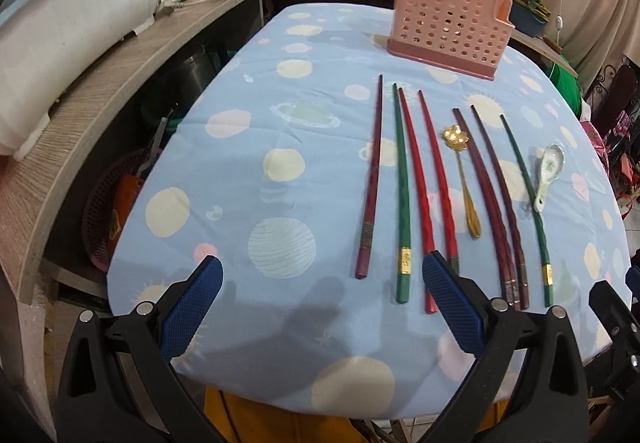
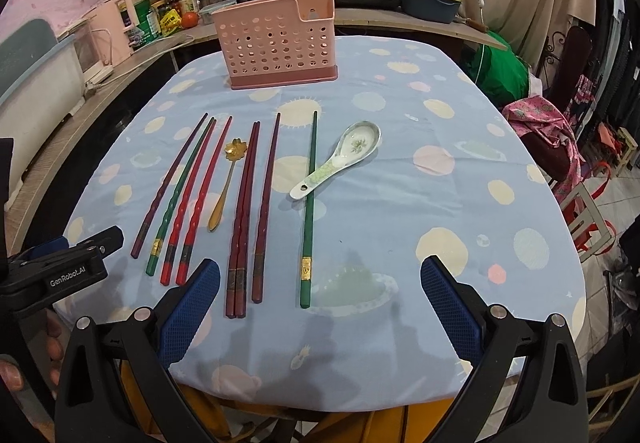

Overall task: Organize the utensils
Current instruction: 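Grasp a dark red chopstick with the left tool while the right tool grasps the white ceramic spoon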

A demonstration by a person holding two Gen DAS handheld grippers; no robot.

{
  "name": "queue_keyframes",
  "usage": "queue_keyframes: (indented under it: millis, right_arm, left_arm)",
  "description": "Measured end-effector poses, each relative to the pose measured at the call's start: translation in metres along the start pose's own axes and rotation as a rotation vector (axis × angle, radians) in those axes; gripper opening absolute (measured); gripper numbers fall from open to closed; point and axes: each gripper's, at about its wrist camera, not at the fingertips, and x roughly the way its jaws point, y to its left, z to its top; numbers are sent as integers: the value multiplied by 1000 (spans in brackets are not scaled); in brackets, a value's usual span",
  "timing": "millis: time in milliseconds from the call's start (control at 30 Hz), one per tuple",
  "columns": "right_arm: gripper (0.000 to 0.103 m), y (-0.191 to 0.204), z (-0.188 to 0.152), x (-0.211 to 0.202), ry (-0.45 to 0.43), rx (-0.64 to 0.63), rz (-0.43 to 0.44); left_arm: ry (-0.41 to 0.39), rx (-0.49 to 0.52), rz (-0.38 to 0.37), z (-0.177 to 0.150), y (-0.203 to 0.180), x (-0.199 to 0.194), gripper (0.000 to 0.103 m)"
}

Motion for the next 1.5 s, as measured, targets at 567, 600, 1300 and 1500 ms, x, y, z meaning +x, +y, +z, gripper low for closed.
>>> queue_keyframes:
  millis: [567,600,1300,1500]
  right_arm:
    - [81,-6,13,28,35,20,12]
    - [78,-8,15,29,36,26,15]
    - [48,-23,59,108,105,184,63]
    - [32,-32,55,111,117,207,67]
  left_arm:
    - [74,49,-64,5,-4,39,37]
    - [76,54,-71,6,-5,39,27]
    - [94,85,-87,8,-13,41,8]
    - [94,86,-92,8,-12,41,8]
